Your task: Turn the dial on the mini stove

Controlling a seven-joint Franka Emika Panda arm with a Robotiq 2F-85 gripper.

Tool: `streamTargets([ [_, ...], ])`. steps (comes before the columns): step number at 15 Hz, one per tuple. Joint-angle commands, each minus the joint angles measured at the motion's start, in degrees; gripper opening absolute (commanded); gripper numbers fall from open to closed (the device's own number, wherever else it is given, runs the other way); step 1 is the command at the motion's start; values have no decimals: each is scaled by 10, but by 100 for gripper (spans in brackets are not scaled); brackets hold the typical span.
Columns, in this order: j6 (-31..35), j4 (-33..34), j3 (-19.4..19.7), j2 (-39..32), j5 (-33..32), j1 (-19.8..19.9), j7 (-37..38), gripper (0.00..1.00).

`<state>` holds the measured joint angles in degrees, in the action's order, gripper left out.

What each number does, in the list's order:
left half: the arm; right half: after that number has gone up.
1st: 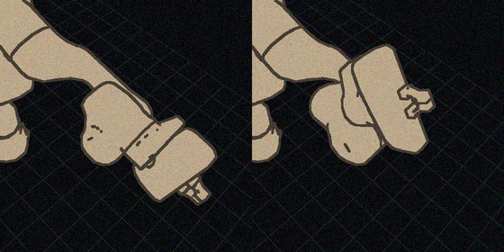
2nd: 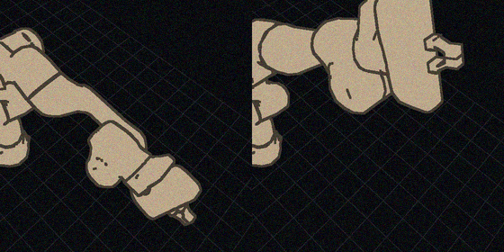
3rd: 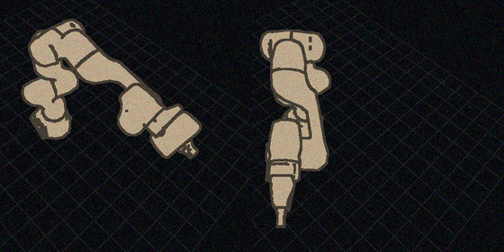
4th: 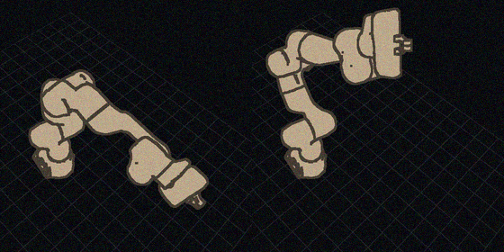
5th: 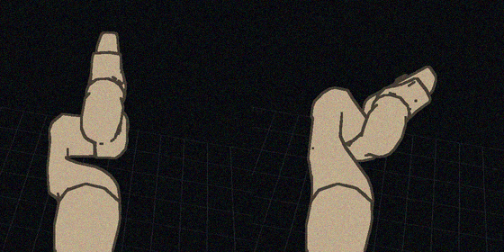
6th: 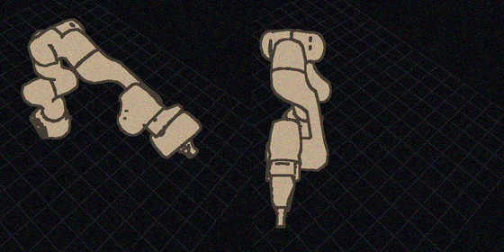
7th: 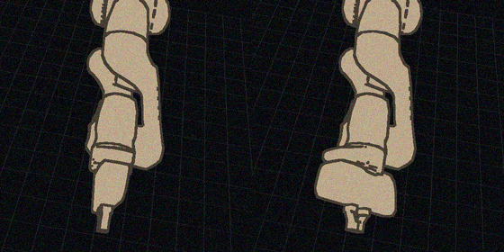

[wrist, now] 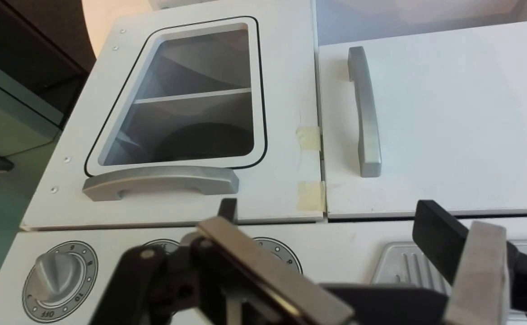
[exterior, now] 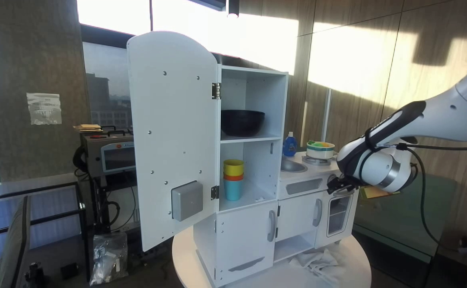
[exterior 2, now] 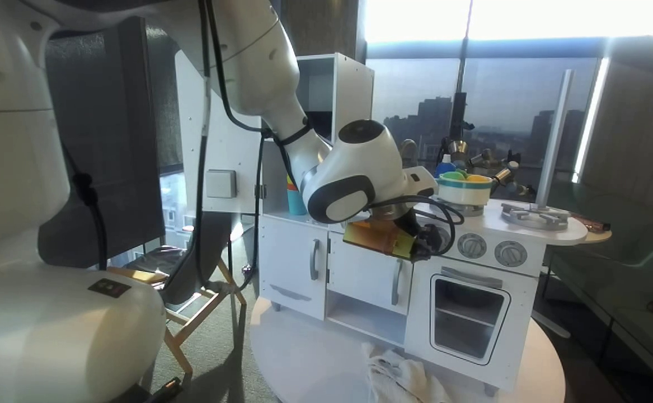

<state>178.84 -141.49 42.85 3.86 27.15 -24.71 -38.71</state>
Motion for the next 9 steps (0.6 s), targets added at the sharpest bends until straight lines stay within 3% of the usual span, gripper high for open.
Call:
streamTargets([
  [1, 0, 0, 0, 0, 0, 0, 0, 100],
  [4, -1, 0, 0, 0, 0, 0, 0, 100],
  [6, 60, -28, 4, 61, 27, -26, -44, 100],
  [9, 115, -29, 25, 102, 19, -58, -44, 100],
])
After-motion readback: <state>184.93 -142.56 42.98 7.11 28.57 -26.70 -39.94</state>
